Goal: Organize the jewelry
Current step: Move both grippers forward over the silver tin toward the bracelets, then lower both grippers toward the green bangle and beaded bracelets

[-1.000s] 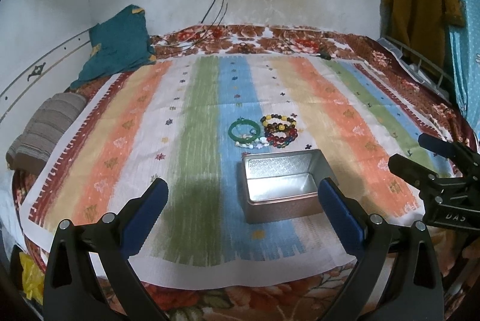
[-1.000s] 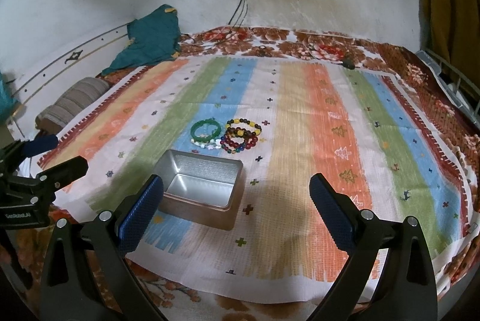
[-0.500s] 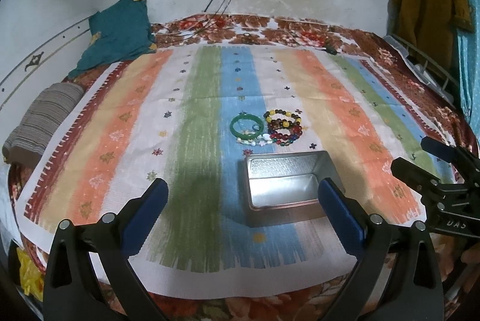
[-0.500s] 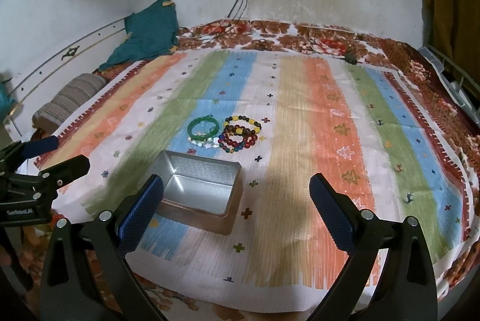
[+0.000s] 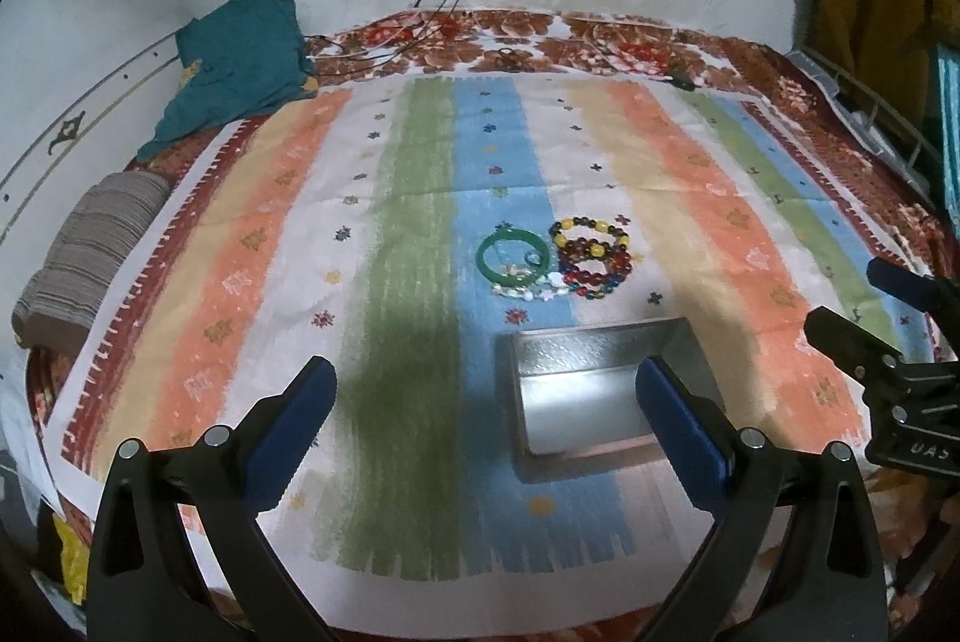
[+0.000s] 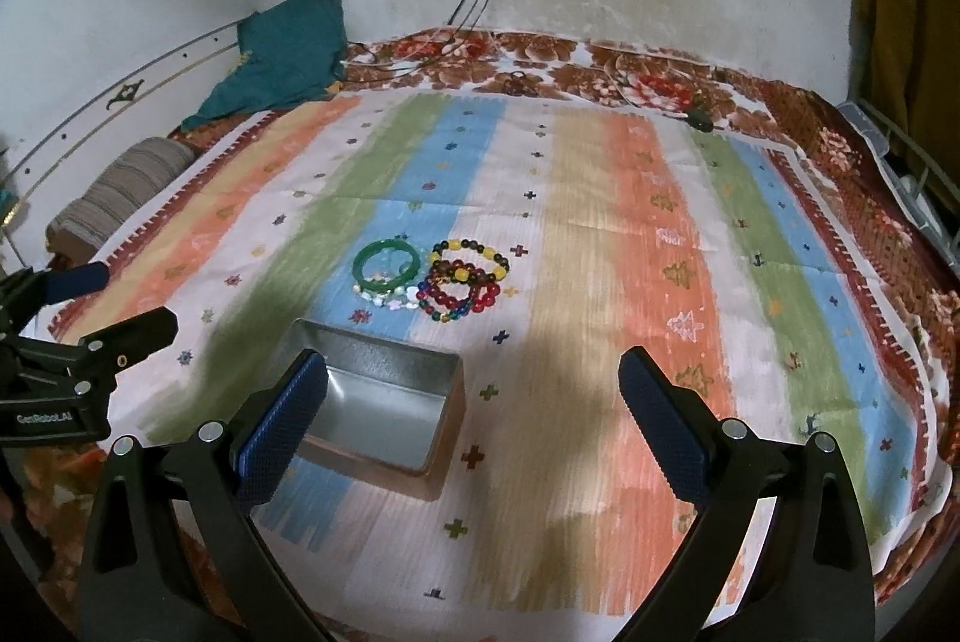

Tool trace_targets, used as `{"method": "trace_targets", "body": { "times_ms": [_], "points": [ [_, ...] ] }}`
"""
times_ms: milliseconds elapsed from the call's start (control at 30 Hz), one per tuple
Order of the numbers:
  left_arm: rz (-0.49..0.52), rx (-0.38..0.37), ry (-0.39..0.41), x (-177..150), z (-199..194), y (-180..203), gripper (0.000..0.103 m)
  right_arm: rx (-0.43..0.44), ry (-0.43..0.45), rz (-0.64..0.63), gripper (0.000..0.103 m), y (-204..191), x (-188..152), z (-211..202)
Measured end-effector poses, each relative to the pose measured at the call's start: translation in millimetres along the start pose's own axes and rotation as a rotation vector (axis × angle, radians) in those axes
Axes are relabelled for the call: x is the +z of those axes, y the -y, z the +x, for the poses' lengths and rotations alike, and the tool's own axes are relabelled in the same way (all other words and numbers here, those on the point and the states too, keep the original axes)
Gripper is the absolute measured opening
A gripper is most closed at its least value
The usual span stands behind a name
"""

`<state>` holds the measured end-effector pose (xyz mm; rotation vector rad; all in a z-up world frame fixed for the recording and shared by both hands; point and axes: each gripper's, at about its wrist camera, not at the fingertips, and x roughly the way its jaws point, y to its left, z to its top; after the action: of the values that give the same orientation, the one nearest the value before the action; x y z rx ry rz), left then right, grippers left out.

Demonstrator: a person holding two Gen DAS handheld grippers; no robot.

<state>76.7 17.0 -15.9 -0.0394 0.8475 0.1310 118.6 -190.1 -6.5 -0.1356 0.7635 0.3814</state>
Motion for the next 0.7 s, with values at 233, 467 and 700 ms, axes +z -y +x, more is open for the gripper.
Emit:
{"method": "trace_targets", "body": {
  "times_ms": [233,467,700],
  "points": [
    [0.009,0.020,-0.021,12.1,13.7,0.5,0.097,0.003,-0.024,0.013,0.099,3.9,7.3,9.8],
    [0.011,0.044,-0.051,21.7,29.7,-0.8,0.097,-0.002,-0.054,0.010,0.099,4.1,15.1,24.9],
    [0.012,0.028,-0.079,28.0,40.5,-2.3,0.097,-0.009,-0.096,-0.005,0.099,1.7,19.2,40.5]
  ]
}}
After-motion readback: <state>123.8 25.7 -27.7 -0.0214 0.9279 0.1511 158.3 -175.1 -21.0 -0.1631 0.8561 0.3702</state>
